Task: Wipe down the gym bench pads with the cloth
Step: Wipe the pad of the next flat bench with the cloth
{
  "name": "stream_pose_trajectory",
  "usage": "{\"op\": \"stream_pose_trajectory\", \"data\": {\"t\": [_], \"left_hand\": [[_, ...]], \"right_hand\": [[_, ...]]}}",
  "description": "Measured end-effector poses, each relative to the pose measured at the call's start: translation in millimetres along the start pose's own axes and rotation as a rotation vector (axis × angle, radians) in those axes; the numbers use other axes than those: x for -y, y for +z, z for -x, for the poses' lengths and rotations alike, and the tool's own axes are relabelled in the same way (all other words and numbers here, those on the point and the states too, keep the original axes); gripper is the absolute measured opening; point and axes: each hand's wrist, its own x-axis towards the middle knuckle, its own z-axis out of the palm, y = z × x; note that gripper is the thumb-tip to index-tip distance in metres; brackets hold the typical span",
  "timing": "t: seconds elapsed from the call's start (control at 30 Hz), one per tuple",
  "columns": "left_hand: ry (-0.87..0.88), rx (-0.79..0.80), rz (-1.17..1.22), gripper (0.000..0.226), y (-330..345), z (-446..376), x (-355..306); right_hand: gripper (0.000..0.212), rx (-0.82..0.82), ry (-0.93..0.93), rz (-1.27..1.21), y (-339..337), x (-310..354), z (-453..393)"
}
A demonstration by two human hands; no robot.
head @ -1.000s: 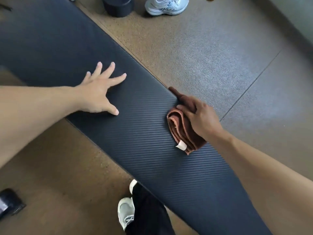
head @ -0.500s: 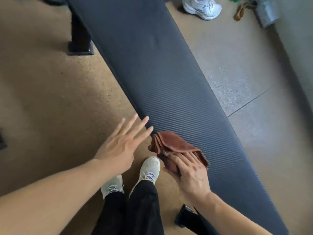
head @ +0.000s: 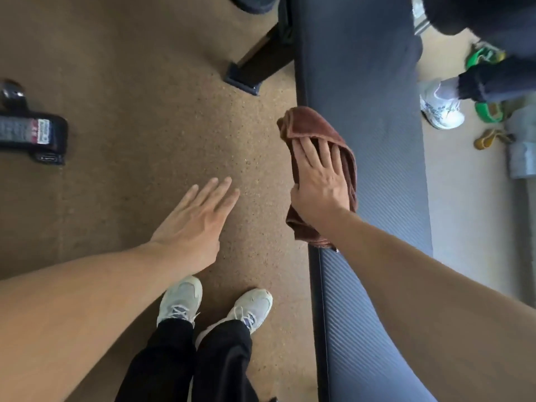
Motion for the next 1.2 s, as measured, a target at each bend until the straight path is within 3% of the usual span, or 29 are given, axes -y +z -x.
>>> {"op": "stream_pose_trajectory", "data": {"t": [0.1,0.2,0.3,0.6,0.87,1.03,1.2], "left_hand": [[-0.01,-0.019,0.102,0.092,-24.0,-10.5,-16.7],[0.028,-0.022,0.156,0.087,-53.3,-24.1,-26.9],[0.027,-0.029,0.151,0.085,-78.4,-41.6,-31.3],[-0.015,-0.127,0.215,0.071,-118.7,-129.4,-2.0],[-0.105,-0.143,0.234,0.07,-153.0,-186.6,88.1],[-0.149,-0.141,0.19,0.071,-158.8,-203.9,122.5],[-0.132,-0.087,0.138,0.075,-142.5,-209.0,109.4]], "right_hand": [[0.096,-0.023,0.115,-0.014,11.2,10.7,52.3],[0.095,-0.004,0.061,0.006,19.6,4.8,110.4],[0.091,0.063,-0.031,0.028,17.6,-11.1,114.9],[0.09,-0.005,-0.073,0.025,-2.6,-10.5,-8.8],[0.091,-0.069,0.003,0.05,-68.7,-7.6,-239.2],[0.093,-0.067,-0.048,0.09,-87.2,-10.1,-304.2],[0.088,-0.044,-0.008,0.057,-94.9,-10.6,-344.7]]}}
